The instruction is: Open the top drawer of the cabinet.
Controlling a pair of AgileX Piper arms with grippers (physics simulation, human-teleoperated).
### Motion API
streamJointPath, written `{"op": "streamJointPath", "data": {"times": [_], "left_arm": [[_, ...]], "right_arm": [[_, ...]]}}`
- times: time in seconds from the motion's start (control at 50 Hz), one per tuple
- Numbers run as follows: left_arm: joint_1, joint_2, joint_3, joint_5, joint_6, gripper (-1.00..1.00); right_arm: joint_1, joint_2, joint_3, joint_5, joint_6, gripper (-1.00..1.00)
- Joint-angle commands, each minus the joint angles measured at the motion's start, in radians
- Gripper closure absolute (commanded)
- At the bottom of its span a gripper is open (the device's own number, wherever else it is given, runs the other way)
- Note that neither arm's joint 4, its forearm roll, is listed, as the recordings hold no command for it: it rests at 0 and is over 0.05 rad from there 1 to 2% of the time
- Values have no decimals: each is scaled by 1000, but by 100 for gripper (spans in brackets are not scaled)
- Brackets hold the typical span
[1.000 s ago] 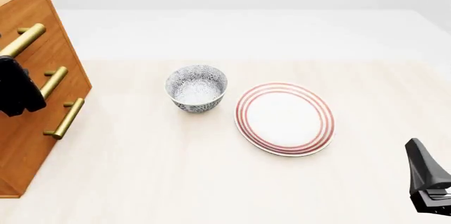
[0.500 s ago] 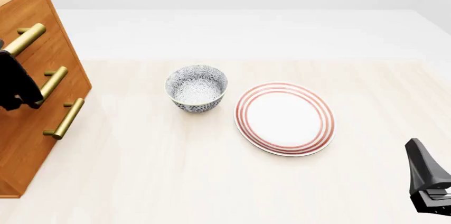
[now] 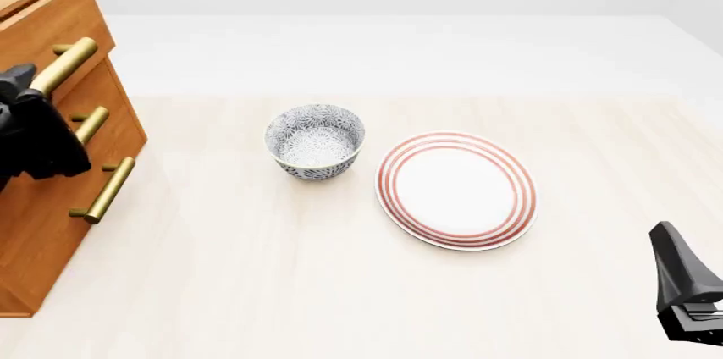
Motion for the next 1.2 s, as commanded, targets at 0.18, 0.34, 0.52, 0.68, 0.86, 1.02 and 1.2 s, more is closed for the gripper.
{"op": "streamJointPath", "data": {"times": [0.18, 0.34, 0.52, 0.68, 0.86, 1.02, 1.2], "left_arm": [[-71, -16, 66, 28, 7, 100], [-91, -39, 77, 34, 6, 100], [-107, -73, 100, 44, 0, 100], [-136, -92, 120, 42, -1, 100], [-165, -91, 137, 29, -4, 100], [-183, -128, 149, 45, -21, 100], [-207, -177, 152, 73, -27, 100]], "right_arm": [[0, 0, 0, 0, 0, -100], [0, 0, 0, 0, 0, -100], [0, 0, 0, 0, 0, -100], [0, 0, 0, 0, 0, -100], [1, 3, 0, -3, 0, -100], [0, 4, 0, -4, 0, -100], [0, 5, 0, -5, 0, -100]]}}
